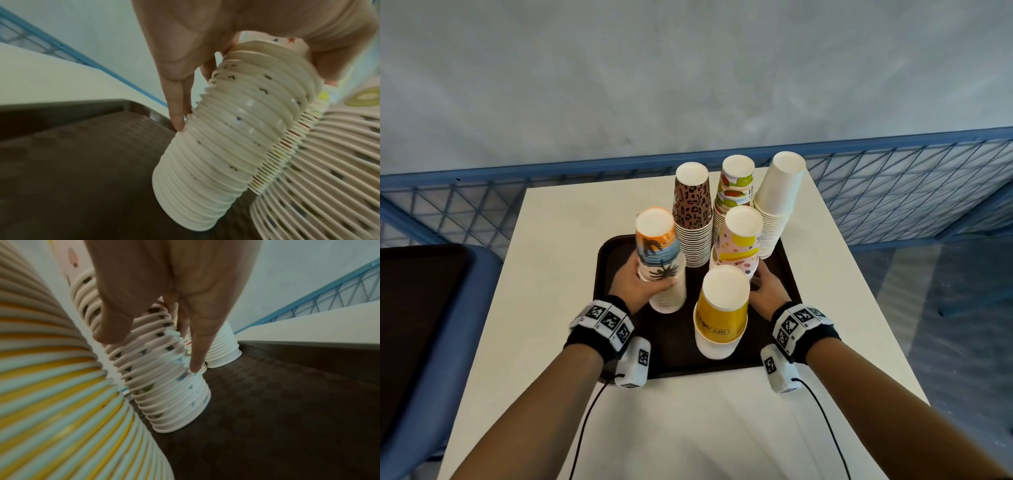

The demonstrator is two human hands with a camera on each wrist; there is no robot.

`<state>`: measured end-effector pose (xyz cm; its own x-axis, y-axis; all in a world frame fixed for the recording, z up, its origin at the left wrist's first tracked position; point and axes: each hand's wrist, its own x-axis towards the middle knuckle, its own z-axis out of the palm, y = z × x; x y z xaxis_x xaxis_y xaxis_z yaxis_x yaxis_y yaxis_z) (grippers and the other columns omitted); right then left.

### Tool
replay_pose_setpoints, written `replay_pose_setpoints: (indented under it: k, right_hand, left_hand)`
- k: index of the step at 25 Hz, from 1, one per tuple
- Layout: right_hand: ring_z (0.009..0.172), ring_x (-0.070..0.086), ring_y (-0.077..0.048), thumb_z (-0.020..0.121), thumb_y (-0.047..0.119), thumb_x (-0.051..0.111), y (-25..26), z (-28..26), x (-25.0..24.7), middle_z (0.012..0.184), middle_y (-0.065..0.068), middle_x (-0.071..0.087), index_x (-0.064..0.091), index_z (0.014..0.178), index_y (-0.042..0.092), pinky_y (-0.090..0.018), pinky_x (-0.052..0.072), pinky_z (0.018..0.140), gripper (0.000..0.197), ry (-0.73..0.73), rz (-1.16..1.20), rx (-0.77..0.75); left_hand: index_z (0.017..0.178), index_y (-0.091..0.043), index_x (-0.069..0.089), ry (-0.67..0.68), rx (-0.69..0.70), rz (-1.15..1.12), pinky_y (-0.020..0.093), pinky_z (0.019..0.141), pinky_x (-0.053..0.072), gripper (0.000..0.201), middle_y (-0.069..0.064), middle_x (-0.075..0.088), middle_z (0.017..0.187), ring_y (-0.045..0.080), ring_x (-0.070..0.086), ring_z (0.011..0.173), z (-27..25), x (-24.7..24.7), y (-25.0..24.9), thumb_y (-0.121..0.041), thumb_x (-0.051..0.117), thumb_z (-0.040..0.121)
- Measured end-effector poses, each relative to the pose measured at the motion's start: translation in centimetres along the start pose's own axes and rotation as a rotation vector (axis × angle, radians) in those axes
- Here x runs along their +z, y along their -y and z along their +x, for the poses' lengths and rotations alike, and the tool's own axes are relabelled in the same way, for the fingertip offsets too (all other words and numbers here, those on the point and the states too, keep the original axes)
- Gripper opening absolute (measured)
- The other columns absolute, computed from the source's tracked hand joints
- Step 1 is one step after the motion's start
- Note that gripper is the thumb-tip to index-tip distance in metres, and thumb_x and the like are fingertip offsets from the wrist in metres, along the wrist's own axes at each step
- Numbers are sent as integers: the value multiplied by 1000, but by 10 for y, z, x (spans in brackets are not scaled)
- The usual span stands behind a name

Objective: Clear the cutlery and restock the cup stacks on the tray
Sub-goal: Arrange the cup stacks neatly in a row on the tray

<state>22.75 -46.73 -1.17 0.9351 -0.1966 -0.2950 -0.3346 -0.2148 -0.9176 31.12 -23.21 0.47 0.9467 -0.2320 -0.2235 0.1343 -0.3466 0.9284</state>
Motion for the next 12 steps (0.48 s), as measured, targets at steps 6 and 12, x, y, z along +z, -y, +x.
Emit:
replay_pose_setpoints:
  k: [6, 12]
  right_hand:
    - [115, 52, -23, 77, -8, 57, -25, -41, -4, 120, 4, 49, 40, 132, 24, -18, 46, 80, 67, -3, -115, 66]
    - [122, 39, -4, 55, 17, 87, -21, -87, 30, 132, 14, 41, 23, 142, 26, -24, 34, 99, 109, 69, -151, 10]
  left_hand:
    - [133, -16, 40, -169, -26, -12, 31, 97, 40, 80, 2, 56, 128, 17, 53, 111, -5, -38, 11, -15, 82, 65]
    - [134, -18, 27, -190, 98, -56, 30, 99, 39, 95, -5, 48, 125, 12, 50, 112, -28, -26, 6, 0, 83, 59]
